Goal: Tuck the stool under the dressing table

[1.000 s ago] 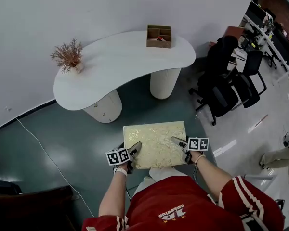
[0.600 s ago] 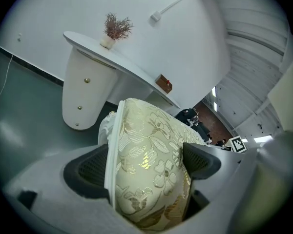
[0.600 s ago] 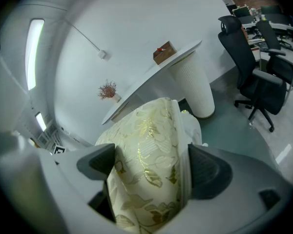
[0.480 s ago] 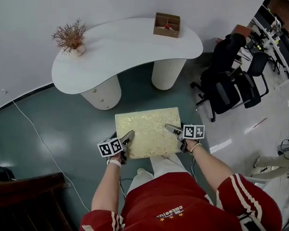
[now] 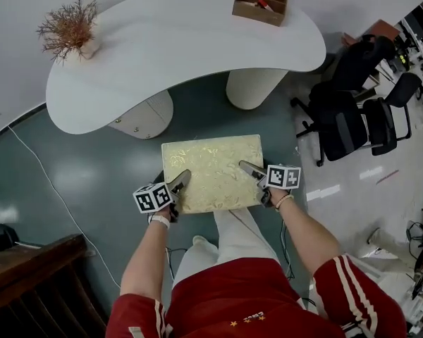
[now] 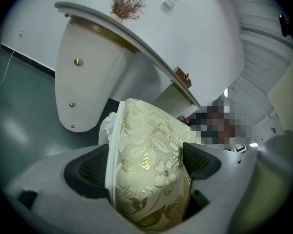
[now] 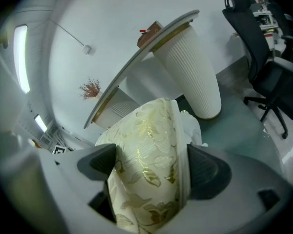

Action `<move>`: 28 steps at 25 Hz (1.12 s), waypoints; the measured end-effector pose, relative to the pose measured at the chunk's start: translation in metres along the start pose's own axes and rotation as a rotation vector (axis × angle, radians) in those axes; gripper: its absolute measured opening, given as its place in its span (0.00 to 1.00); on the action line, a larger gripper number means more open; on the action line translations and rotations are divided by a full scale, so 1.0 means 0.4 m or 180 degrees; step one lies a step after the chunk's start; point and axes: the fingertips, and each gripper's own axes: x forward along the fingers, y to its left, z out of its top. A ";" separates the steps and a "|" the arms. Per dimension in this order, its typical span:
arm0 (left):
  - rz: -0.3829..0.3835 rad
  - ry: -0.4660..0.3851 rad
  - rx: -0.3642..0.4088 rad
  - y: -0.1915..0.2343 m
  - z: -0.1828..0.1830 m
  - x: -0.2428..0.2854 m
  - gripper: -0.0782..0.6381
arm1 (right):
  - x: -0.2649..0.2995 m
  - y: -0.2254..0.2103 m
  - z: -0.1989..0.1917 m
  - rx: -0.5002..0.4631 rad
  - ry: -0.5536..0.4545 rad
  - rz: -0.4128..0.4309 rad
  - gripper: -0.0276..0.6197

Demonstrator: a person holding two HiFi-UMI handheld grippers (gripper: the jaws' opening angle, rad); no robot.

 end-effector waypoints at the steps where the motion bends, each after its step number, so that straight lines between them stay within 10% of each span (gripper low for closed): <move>1: 0.0007 0.0017 -0.0037 0.016 -0.001 0.037 0.77 | 0.029 -0.028 0.009 0.0012 0.0034 0.0002 0.73; 16: 0.0021 0.0022 -0.0116 0.328 0.071 0.541 0.77 | 0.501 -0.368 0.152 -0.0034 0.0090 -0.0003 0.73; 28: 0.0101 -0.0127 -0.0144 0.349 0.064 0.554 0.78 | 0.548 -0.382 0.162 -0.0145 0.0182 0.0112 0.74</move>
